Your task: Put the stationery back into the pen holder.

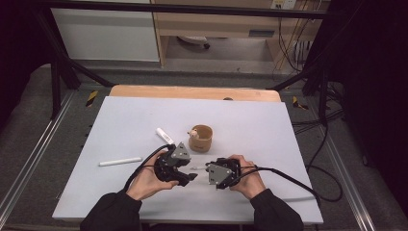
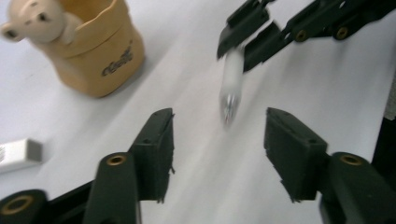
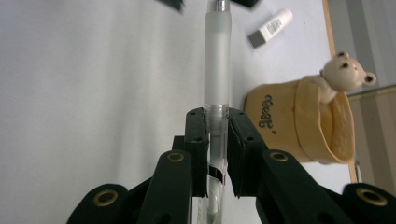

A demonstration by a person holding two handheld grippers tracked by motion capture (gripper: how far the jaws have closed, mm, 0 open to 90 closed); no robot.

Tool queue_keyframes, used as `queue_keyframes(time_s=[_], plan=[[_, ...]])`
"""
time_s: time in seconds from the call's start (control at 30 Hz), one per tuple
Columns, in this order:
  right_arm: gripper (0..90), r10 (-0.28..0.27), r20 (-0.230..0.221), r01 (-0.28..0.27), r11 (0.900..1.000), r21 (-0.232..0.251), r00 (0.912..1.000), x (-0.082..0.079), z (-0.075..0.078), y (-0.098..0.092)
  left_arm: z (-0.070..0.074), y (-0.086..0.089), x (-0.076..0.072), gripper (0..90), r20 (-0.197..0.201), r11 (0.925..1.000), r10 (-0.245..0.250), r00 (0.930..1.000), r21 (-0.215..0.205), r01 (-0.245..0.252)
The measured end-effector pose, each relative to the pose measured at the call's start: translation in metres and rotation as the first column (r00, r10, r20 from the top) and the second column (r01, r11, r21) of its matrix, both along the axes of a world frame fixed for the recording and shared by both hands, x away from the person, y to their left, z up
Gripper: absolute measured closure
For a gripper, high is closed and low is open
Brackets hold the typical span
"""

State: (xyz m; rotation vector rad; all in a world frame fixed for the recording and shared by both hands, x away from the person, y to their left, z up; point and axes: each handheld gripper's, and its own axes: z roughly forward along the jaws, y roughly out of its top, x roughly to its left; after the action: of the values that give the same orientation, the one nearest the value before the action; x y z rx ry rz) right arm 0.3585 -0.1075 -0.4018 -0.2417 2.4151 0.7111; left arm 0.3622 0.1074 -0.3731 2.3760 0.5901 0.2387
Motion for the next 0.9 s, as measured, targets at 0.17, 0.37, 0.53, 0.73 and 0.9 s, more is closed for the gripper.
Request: queue_keyframes(time_s=[0.17, 0.37, 0.53, 0.73, 0.9], plan=[[79.6, -0.062, -0.035, 0.063, 0.998, 0.029, 0.9975, 0.004, 0.001, -0.005, -0.008, 0.019, 0.0, 31.0, 0.013, 0.9985, 0.054, 0.9984, -0.001, -0.054], [79.7, -0.135, -0.084, 0.141, 0.987, 0.07, 0.9872, 0.009, 0.004, -0.014, -0.017, 0.043, -0.002, 16.5, 0.023, 0.9927, 0.12, 0.9926, -0.016, -0.119], [79.7, -0.185, -0.126, 0.2, 0.973, 0.119, 0.9747, 0.012, 0.006, -0.021, -0.025, 0.062, -0.004, 8.5, 0.026, 0.9853, 0.168, 0.9854, -0.035, -0.168], [79.7, -0.247, -0.189, 0.281, 0.942, 0.181, 0.9503, 0.015, 0.008, -0.029, -0.033, 0.082, -0.008, 5.5, 0.029, 0.9746, 0.217, 0.9757, -0.063, -0.215], [79.7, -0.271, -0.23, 0.323, 0.919, 0.227, 0.9346, 0.017, 0.01, -0.034, -0.042, 0.101, -0.011, 5.4, 0.027, 0.9617, 0.264, 0.964, -0.082, -0.261]])
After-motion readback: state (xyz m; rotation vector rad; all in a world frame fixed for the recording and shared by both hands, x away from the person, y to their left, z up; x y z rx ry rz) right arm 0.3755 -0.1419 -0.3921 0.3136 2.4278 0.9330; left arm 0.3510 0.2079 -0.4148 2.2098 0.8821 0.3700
